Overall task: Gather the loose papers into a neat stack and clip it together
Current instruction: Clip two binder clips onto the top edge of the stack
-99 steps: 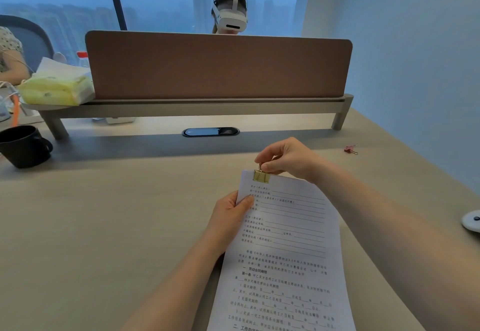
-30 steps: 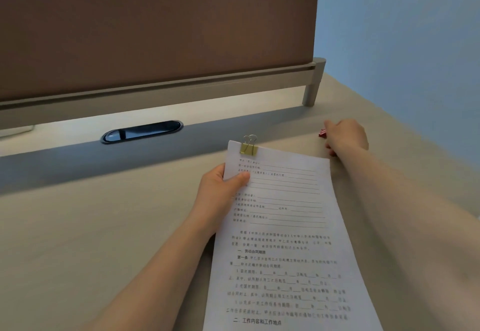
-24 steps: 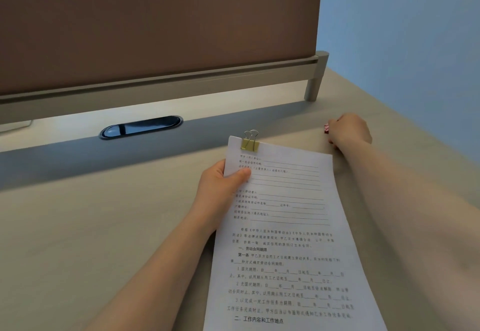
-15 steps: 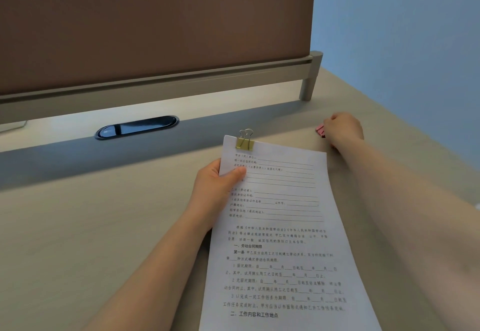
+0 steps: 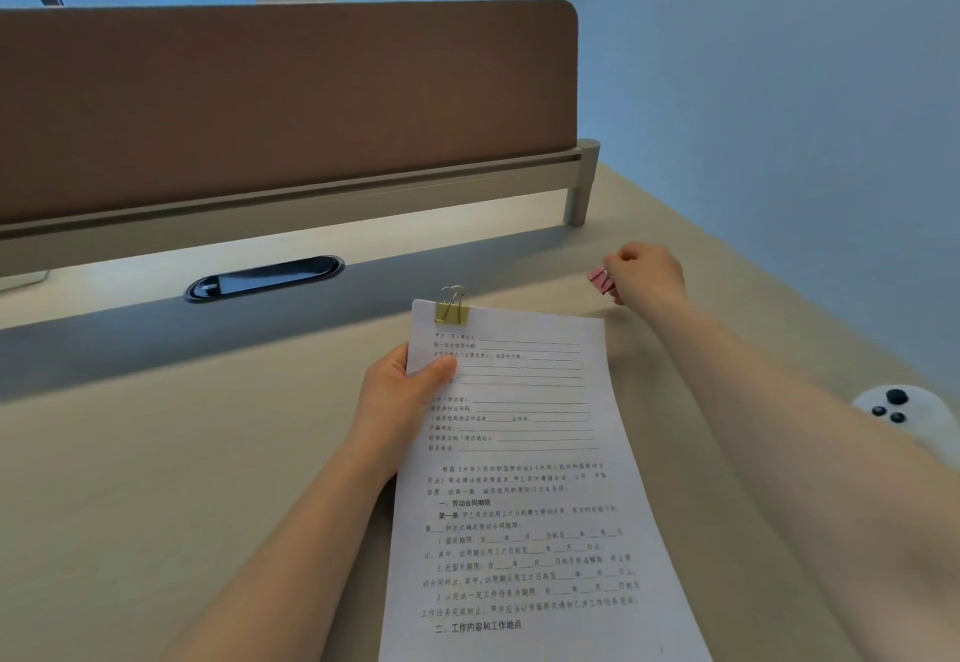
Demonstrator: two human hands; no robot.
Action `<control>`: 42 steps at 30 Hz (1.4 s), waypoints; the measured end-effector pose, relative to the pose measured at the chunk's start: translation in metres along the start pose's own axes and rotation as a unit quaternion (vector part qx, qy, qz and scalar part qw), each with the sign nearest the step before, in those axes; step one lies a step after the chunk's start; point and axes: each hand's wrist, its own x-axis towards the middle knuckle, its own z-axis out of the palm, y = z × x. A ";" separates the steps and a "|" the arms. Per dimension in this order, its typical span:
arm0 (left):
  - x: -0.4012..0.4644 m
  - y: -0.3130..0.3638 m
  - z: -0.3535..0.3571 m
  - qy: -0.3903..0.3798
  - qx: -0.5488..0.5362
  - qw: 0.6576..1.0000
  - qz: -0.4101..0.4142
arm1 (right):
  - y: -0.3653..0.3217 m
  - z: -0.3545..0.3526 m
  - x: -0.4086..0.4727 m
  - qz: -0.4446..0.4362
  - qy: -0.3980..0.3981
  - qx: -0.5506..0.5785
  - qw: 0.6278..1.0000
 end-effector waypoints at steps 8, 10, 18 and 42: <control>-0.037 0.001 -0.031 0.015 -0.005 1.000 -0.012 | -0.025 -0.004 -0.046 -0.075 -0.101 0.063 0.990; -0.047 0.001 -0.040 0.020 -0.007 1.000 -0.015 | -0.034 -0.004 -0.058 -0.093 -0.123 0.074 0.985; -0.083 -0.001 -0.074 0.030 -0.038 0.999 -0.019 | -0.066 0.010 -0.123 -0.128 -0.231 0.148 0.953; -0.120 -0.017 -0.116 0.018 -0.108 0.994 0.004 | -0.084 0.029 -0.182 -0.183 -0.310 0.083 0.929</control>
